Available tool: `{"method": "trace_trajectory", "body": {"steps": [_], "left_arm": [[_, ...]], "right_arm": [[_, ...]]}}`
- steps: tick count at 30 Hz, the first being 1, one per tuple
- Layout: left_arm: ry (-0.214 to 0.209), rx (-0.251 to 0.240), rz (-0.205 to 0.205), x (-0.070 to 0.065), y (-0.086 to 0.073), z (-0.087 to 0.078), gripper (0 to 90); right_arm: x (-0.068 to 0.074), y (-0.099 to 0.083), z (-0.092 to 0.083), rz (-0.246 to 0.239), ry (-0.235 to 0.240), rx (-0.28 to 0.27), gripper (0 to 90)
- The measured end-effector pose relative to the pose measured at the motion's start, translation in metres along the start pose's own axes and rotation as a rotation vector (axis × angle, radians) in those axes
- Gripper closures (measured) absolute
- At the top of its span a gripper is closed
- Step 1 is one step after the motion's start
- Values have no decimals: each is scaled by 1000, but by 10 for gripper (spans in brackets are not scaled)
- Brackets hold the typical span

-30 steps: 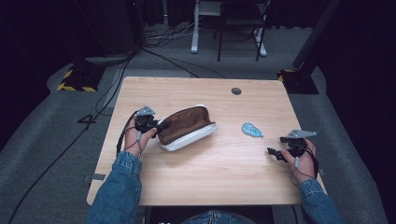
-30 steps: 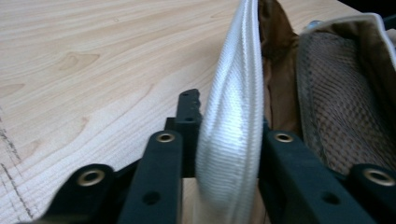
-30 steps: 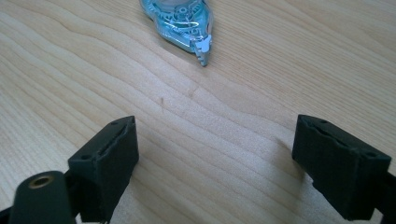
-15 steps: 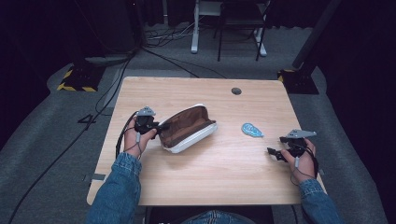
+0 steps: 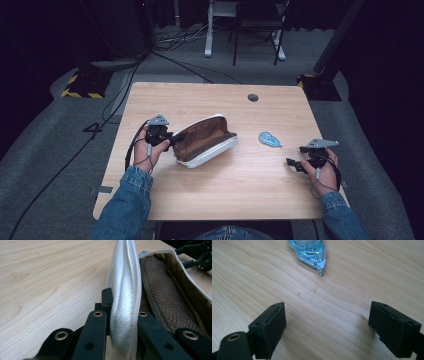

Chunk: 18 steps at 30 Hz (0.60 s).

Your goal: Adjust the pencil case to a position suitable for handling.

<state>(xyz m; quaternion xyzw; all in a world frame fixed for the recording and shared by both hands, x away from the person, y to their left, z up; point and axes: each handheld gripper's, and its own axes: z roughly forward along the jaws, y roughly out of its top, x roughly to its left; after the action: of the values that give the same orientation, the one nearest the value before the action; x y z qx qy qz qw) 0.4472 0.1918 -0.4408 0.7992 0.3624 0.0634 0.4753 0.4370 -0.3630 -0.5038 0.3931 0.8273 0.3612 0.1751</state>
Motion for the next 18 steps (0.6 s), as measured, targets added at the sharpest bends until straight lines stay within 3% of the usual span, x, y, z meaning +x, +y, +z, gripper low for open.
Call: {"method": "trace_trajectory", "body": {"steps": [11,18], "left_arm": [[-41,6,34,-28,8,-5,854],[-91,8,66,-47,13,-5,854]], "right_arm": [[0,0,0,-3,3,0,146],[0,0,0,-5,4,0,146]]}}
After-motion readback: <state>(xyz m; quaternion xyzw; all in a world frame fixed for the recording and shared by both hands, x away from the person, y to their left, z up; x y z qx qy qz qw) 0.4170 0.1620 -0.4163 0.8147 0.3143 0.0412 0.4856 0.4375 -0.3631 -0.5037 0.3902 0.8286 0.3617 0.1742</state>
